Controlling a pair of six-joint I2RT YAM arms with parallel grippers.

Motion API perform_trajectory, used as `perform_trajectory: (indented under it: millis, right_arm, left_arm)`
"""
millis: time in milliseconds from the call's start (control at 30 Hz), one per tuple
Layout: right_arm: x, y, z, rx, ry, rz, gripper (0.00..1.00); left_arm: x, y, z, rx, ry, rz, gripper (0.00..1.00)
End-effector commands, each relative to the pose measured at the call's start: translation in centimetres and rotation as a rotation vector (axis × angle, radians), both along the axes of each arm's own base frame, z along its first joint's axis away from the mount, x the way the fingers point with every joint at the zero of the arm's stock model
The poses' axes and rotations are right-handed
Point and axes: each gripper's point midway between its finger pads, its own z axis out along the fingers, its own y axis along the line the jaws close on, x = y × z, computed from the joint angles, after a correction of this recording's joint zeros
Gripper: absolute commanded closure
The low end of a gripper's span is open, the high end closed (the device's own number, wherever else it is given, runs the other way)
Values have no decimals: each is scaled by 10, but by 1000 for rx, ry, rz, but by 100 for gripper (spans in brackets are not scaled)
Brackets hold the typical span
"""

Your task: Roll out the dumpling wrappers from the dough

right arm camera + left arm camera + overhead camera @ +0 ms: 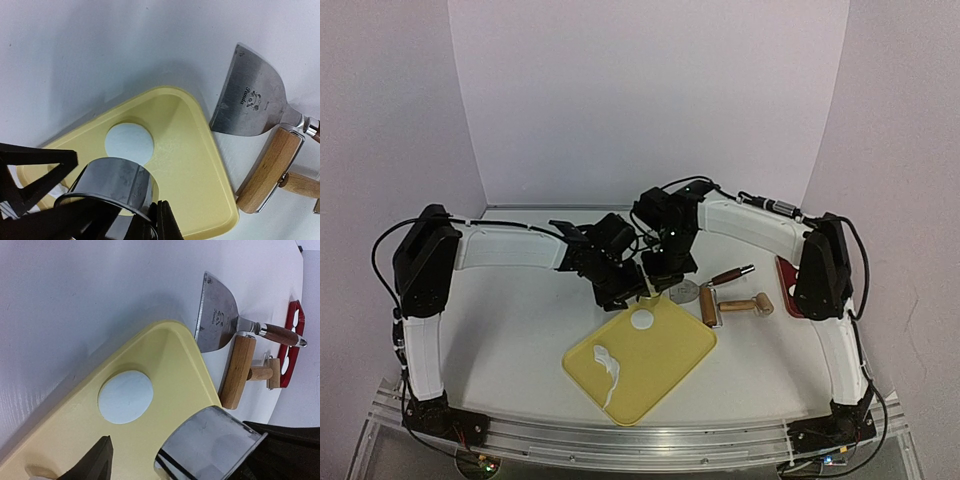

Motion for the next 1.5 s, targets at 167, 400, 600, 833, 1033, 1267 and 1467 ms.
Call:
perform_trajectory:
  millis: [167,400,600,833,1033,1267,1467]
  right_arm:
    - [36,-71,0,-147,-78,-97,100]
    - [33,-113,16,-182,-96,-96,100]
    - [-20,-172,9,-192,-10,-163,100]
    - [-68,-201,-14,-131,51,-230,100]
    - [-76,-207,-38,-137,56,-234,100]
    - [-88,-218,-60,-174,86,-253,93]
    - [-95,-219,-63,-171,104,-264,73]
  left_arm:
    - [5,4,112,-138,-352,-141,21]
    - [3,56,99,-59,-268,-67,16]
    - [27,96,96,-59,-268,43,15]
    - [40,104,86,-21,-258,16,15]
    - [43,92,81,-32,-247,-33,16]
    - [40,93,73,-22,-229,-46,16]
    - [40,90,69,-18,-222,-67,16]
